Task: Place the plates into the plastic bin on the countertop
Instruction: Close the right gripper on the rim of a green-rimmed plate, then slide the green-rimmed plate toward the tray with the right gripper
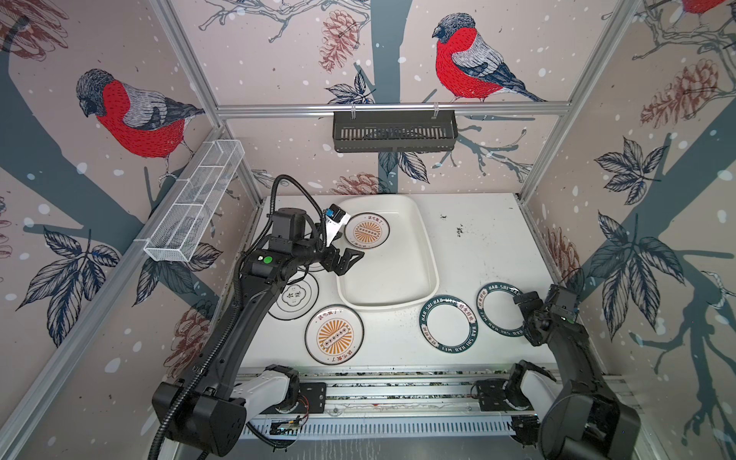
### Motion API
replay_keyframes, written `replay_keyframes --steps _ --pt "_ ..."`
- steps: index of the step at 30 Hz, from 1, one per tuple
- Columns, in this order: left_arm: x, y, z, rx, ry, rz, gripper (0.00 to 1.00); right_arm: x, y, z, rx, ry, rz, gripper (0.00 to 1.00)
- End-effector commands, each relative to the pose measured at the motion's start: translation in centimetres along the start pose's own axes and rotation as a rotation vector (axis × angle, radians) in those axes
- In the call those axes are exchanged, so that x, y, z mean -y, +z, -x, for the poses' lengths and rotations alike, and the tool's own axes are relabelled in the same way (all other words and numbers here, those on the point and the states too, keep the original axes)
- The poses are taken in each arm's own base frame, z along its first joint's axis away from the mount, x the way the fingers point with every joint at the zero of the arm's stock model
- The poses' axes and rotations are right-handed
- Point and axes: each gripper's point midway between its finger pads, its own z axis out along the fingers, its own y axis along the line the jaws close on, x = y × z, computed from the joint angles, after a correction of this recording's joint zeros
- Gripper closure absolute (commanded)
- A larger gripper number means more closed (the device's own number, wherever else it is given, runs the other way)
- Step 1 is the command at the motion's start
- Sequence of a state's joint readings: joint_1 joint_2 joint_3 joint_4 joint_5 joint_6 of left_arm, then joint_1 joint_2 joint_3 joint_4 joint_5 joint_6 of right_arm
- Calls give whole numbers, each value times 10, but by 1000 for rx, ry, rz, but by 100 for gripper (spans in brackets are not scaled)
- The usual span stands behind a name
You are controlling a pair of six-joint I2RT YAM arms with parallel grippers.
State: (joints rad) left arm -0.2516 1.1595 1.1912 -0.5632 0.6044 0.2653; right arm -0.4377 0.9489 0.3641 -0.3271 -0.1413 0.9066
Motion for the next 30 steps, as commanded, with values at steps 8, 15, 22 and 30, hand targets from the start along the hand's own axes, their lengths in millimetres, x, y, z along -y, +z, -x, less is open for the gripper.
replay_keyframes --steps 8,15,22,30 --pt "-2 4 4 14 22 -4 3 -36 8 -25 -117 -125 93 0" --pt "-5 4 3 7 25 19 3 -60 15 -40 -182 -188 178 0" --pt "-6 2 1 3 32 31 3 -77 19 -52 -230 -233 286 0" --pt "-10 6 -4 -9 30 40 3 -95 23 -60 -272 -266 373 3"
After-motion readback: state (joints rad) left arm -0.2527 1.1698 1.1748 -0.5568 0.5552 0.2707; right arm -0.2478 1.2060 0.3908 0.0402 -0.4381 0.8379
